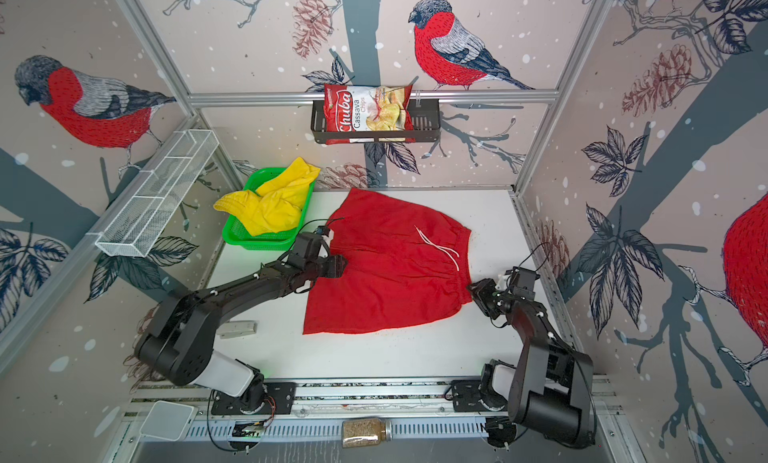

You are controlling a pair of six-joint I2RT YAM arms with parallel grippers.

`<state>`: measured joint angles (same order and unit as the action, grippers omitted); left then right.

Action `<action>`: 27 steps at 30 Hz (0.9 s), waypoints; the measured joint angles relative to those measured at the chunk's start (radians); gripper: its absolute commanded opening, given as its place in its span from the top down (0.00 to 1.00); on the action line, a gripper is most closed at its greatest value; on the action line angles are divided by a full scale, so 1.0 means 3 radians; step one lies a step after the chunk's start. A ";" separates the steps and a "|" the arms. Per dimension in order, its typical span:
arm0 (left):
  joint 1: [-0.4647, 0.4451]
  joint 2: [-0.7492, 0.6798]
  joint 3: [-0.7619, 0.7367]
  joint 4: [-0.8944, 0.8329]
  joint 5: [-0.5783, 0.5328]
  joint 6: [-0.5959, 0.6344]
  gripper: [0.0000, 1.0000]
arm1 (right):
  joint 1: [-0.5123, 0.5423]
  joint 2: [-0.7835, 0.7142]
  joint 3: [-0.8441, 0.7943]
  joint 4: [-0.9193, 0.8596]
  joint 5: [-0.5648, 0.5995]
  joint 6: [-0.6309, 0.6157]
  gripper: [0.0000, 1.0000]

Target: Fold and stack the shorts

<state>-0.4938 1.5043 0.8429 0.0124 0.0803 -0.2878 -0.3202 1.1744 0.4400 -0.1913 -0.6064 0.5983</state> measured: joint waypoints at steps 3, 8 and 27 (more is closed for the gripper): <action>-0.0280 -0.0031 0.0131 0.0088 0.0135 0.0261 0.39 | -0.0320 -0.0067 0.0083 -0.0050 -0.0057 -0.0098 0.45; -0.0820 0.0317 0.0367 0.0449 0.0579 0.0821 0.40 | -0.0565 0.0065 0.0164 -0.0046 -0.0314 -0.0253 0.44; -0.1846 0.2658 0.2586 0.0430 0.1162 0.1993 0.38 | -0.0759 0.0172 -0.0158 0.0512 -0.0727 -0.0244 0.42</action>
<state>-1.0477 2.3016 1.6188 0.1413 0.4290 0.3099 -0.5480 1.2259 0.3927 -0.0376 -0.8246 0.5251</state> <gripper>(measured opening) 0.621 0.579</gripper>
